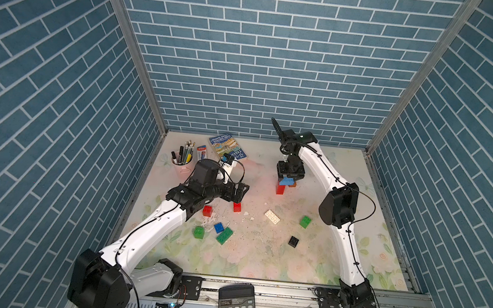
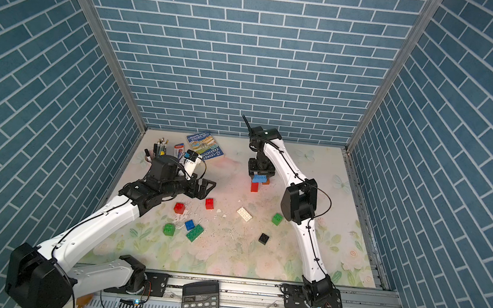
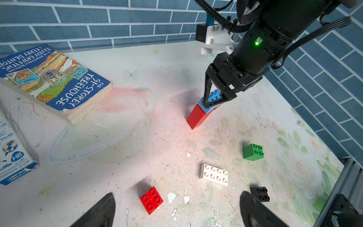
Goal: Assemble the letter r with lego
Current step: Assemble the lego brick with the lego brick.
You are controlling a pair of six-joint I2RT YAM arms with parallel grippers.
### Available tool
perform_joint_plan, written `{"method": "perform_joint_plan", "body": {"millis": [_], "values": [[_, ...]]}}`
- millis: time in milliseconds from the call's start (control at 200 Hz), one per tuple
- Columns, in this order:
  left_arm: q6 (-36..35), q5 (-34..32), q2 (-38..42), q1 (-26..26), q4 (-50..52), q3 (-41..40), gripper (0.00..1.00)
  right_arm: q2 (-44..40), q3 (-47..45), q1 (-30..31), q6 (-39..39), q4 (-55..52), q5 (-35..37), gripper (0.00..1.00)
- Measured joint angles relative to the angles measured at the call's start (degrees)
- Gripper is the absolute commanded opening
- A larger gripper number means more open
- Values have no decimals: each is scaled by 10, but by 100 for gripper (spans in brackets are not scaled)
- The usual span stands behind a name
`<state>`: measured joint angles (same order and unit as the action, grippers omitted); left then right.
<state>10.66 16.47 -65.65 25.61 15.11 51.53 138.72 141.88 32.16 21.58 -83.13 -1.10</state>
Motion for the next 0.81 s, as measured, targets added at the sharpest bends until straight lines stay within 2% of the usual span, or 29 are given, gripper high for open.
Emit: {"method": "perform_joint_plan", "body": {"millis": [805], "values": [[-15, -4, 0, 0, 6, 6, 99, 4, 0, 1, 22, 0, 14, 23]]}}
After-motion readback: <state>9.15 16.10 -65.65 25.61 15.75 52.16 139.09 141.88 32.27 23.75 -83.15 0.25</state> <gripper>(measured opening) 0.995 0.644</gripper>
